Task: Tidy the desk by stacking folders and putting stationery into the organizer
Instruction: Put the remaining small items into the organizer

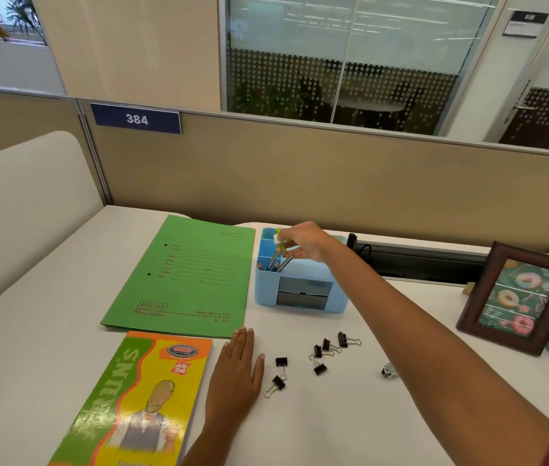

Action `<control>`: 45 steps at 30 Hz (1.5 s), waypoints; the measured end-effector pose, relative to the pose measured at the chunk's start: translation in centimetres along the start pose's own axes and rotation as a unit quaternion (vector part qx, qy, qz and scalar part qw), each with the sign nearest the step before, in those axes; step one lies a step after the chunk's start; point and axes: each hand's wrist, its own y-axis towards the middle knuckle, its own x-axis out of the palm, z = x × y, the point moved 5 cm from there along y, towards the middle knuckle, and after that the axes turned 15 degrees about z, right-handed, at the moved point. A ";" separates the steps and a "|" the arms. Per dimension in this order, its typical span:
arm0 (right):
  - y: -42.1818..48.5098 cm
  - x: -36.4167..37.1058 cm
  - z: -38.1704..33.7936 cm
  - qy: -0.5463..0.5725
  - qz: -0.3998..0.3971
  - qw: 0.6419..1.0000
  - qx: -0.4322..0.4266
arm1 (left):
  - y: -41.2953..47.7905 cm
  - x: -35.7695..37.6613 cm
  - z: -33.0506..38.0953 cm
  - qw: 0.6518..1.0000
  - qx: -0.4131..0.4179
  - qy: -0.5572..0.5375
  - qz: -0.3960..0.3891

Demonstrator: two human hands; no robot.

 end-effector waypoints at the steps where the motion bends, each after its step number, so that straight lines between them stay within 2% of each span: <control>1: 0.3 0.2 0.2 -0.003 -0.002 1.000 0.003 | 0.0 0.0 0.0 1.000 0.000 -0.001 0.001; 6: 1.2 1.0 0.9 -0.025 -0.009 1.000 0.004 | 0.1 -0.3 0.0 0.999 -0.003 0.001 0.033; 9: 1.6 0.9 1.3 -0.057 0.013 0.998 0.001 | 0.0 -0.5 0.1 0.999 -0.006 0.002 0.032; 12: 1.6 0.6 1.5 -0.035 0.039 0.999 -0.003 | 0.0 -0.6 0.1 0.999 -0.009 0.005 0.032; 16: 0.9 -0.5 1.8 -0.003 0.114 0.990 -0.086 | -0.1 -0.5 -0.1 0.999 -0.007 0.024 0.043; 21: -1.6 -2.5 4.1 0.023 0.214 0.958 -0.188 | 0.0 -0.6 0.2 0.999 0.008 0.020 0.034; 25: -4.6 -3.8 8.4 0.018 0.255 0.935 -0.246 | 0.0 -0.7 0.2 0.999 0.010 0.027 0.033; 30: -8.3 -4.7 16.3 -0.049 0.258 0.917 -0.300 | -0.1 -0.2 0.1 1.000 0.004 0.013 -0.016; 34: -10.3 -5.8 20.5 -0.149 0.250 0.898 -0.331 | 0.0 -0.2 0.2 1.000 0.009 -0.003 -0.005; 39: -12.0 -7.4 22.8 -0.217 0.260 0.877 -0.342 | 0.1 -0.7 0.2 0.998 0.021 0.002 0.051; 45: -13.7 -7.7 23.2 -0.239 0.269 0.857 -0.369 | -0.1 -0.2 0.2 1.000 -0.002 0.013 0.022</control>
